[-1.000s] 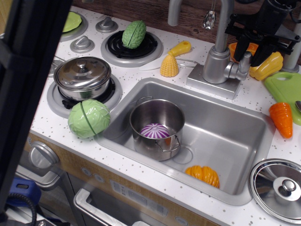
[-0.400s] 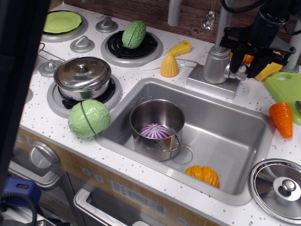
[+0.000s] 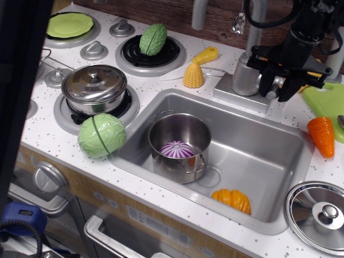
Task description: Turn lever vertical to front
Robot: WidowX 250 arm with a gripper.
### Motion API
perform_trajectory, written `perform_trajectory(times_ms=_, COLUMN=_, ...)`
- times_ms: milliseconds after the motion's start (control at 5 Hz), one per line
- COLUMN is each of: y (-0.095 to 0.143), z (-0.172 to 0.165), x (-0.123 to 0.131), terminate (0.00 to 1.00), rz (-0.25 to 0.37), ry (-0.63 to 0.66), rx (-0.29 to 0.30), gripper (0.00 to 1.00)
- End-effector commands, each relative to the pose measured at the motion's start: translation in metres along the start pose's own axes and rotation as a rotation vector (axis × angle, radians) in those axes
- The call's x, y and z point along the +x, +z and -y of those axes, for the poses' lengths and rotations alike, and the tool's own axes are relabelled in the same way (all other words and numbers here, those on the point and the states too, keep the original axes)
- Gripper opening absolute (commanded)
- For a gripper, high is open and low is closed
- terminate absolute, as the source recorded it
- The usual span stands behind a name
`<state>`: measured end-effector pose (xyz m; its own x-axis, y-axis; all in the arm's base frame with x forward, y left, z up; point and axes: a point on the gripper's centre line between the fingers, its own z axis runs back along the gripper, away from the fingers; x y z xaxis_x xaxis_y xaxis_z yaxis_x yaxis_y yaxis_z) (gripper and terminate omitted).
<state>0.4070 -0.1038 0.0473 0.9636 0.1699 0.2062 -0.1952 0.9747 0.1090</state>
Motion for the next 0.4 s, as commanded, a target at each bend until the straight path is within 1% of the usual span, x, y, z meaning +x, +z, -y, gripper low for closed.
perform_trajectory(times_ms=0, y=0.0066, z=0.0127, x=0.0024, terminate=0.00, rz=0.058, ry=-0.013, rx=-0.036, gripper=0.00)
perform_trajectory(times_ms=200, y=0.0081, z=0.0127, x=0.0016, terminate=1.00, rz=0.064, ry=-0.012, rx=-0.024, gripper=1.00)
